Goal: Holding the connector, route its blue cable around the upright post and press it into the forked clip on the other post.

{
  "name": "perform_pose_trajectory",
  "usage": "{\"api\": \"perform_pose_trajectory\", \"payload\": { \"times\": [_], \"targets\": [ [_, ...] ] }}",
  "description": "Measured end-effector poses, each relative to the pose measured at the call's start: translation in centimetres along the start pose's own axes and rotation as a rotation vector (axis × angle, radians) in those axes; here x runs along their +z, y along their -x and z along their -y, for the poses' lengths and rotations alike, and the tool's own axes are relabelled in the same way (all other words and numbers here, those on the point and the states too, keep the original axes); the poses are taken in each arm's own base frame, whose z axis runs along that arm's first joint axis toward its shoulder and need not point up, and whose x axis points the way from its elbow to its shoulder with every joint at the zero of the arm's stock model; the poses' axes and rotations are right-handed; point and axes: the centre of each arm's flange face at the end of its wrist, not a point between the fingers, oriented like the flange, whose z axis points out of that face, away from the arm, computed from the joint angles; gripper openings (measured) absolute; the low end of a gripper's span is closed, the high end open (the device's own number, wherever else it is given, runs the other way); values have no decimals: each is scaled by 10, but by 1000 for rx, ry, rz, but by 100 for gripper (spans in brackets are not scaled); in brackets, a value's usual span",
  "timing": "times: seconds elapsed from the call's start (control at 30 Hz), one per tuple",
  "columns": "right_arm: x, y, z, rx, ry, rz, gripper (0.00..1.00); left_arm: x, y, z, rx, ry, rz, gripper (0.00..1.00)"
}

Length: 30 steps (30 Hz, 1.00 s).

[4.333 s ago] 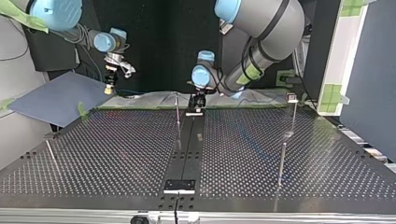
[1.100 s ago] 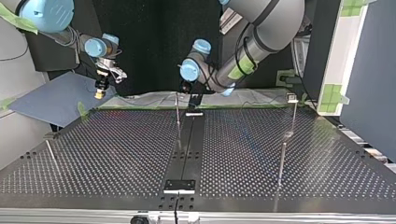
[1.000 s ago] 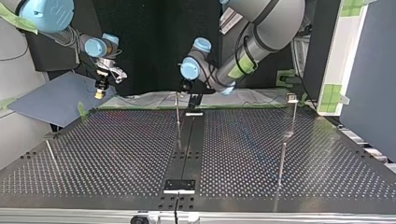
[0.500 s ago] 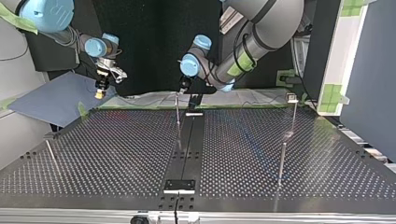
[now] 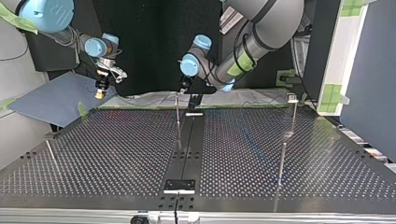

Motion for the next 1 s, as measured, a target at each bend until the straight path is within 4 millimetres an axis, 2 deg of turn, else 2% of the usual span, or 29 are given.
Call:
{"api": "perform_pose_trajectory", "payload": {
  "times": [0.57,0.8,1.0],
  "targets": [
    [0,0,0,0,-2,-2,0,-5,8,-5,29,93,10,100],
    [0,0,0,0,-2,-2,0,-16,21,-4,26,88,29,100],
    [-1,0,1,0,-3,-1,0,-20,21,-2,26,80,28,100]
  ]
}}
